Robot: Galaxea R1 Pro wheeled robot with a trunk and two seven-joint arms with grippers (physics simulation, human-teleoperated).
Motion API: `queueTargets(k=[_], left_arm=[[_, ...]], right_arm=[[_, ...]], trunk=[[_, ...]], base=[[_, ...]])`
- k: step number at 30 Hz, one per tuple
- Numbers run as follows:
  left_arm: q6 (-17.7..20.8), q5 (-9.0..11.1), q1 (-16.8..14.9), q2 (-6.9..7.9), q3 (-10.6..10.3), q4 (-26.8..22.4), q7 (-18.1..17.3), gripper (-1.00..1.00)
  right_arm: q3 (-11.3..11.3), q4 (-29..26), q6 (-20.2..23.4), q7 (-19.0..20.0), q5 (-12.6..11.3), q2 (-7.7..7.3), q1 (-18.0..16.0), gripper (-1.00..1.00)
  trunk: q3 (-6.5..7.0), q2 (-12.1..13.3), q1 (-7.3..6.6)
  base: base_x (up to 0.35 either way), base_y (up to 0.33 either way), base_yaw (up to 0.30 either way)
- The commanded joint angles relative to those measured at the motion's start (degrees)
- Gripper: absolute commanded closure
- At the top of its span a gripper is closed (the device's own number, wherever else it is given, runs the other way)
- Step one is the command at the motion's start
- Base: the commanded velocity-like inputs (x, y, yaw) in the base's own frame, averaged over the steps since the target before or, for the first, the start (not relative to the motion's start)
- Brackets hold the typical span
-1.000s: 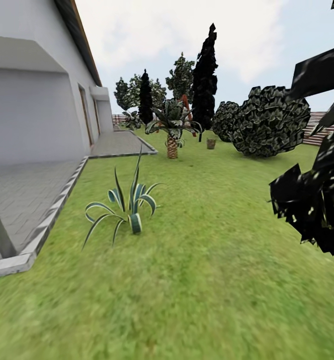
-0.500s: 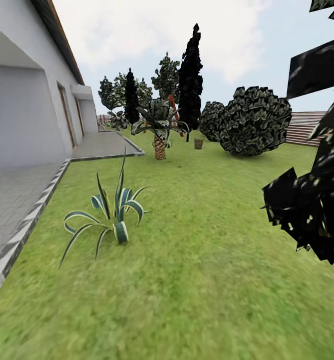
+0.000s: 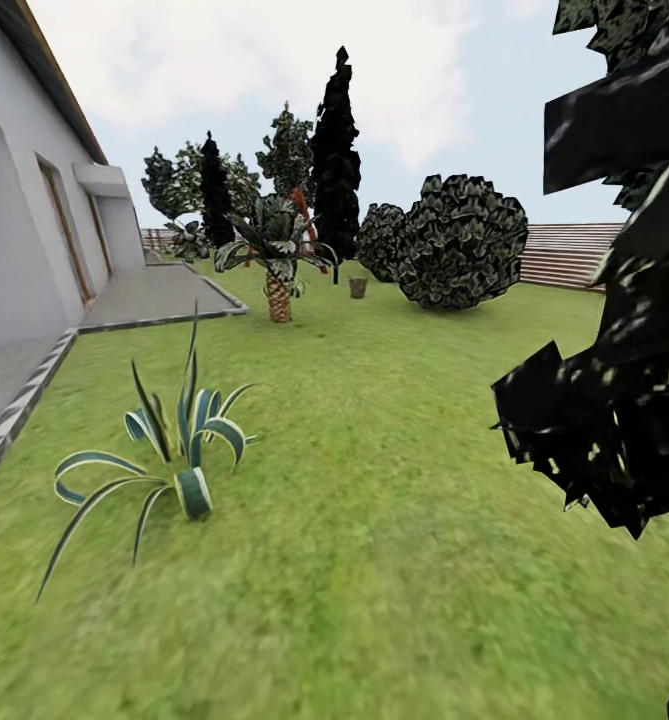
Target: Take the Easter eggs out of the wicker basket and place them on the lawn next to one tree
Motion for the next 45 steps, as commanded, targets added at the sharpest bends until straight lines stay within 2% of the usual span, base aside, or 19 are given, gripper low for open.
queueTargets(k=[1,20,26,31,45], left_arm=[[0.08,0.21,0.02,0.00,0.16,-0.08,-0.02,-1.00],[0.10,0.19,0.02,0.05,0.16,-0.07,-0.02,-1.00],[0.09,0.18,0.02,0.08,0.16,-0.07,-0.10,-1.00],[0.09,0.18,0.02,0.33,0.16,-0.07,-0.10,-1.00],[0.11,0.18,0.02,0.54,0.16,-0.07,-0.19,-1.00]], right_arm=[[0.00,0.07,-0.20,0.06,0.02,-0.01,-0.05,-1.00],[0.00,0.04,-0.20,0.06,0.02,-0.01,-0.05,-1.00],[0.00,0.06,-0.20,0.06,0.02,-0.30,-0.05,-1.00],[0.00,0.04,-0.20,0.06,0.02,-0.44,-0.05,-1.00],[0.00,0.05,-0.20,0.06,0.02,-0.44,-0.05,-1.00]], trunk=[[-0.05,-0.02,0.03],[-0.05,-0.02,0.03],[-0.05,-0.02,0.03],[-0.05,-0.02,0.03],[-0.05,-0.02,0.03]], base=[[0.331,0.000,-0.240],[0.333,0.002,-0.031],[0.334,0.068,-0.194],[0.334,0.102,-0.203],[0.325,0.177,-0.010]])
